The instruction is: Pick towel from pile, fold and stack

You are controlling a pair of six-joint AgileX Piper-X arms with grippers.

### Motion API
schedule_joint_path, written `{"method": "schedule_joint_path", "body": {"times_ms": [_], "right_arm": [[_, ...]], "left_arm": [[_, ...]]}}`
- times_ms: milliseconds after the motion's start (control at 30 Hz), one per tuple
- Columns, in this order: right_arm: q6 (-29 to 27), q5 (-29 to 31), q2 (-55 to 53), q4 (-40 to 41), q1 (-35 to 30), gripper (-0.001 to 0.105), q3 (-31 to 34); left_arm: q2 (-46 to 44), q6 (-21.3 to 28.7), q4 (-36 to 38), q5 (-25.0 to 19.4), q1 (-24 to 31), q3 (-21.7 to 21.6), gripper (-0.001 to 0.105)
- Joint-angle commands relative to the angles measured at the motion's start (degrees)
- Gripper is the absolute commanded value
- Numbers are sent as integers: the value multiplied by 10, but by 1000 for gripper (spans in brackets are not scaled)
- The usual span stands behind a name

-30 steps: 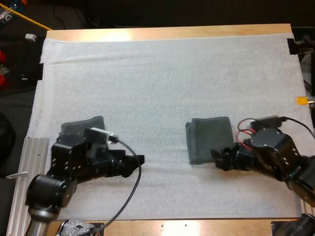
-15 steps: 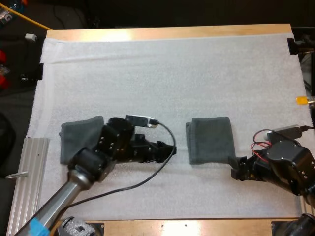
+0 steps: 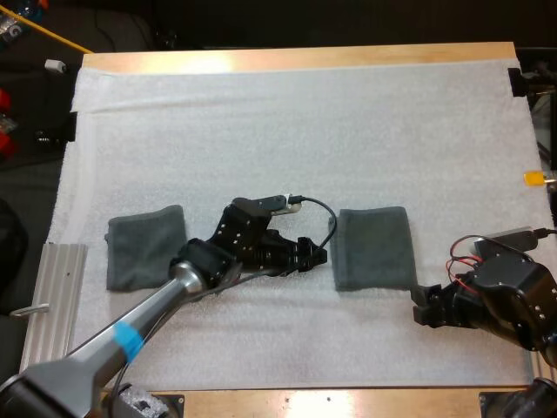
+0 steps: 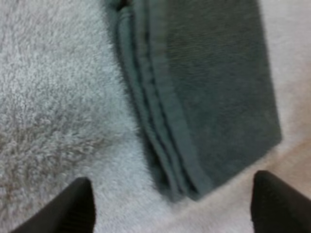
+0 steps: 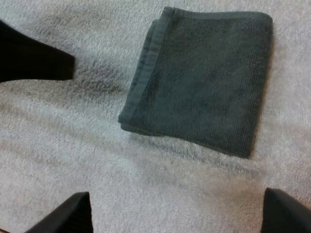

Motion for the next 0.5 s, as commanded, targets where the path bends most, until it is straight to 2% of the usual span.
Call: {"method": "schedule_joint_path", "body": {"times_ms": [0, 100, 233, 467], "right_arm": [[-6, 4, -3, 5, 0, 69, -3], [-6, 4, -3, 5, 0, 69, -3], [-6, 4, -3, 10, 0, 69, -3], [-6, 4, -3, 20, 0, 69, -3]], "left_arm": [[15, -9, -18, 7, -2, -5, 58], [52, -9, -33, 25, -2, -15, 58], [108, -9, -34, 48, -2, -54, 70], [182, -26, -33, 73, -2, -119, 71]]}}
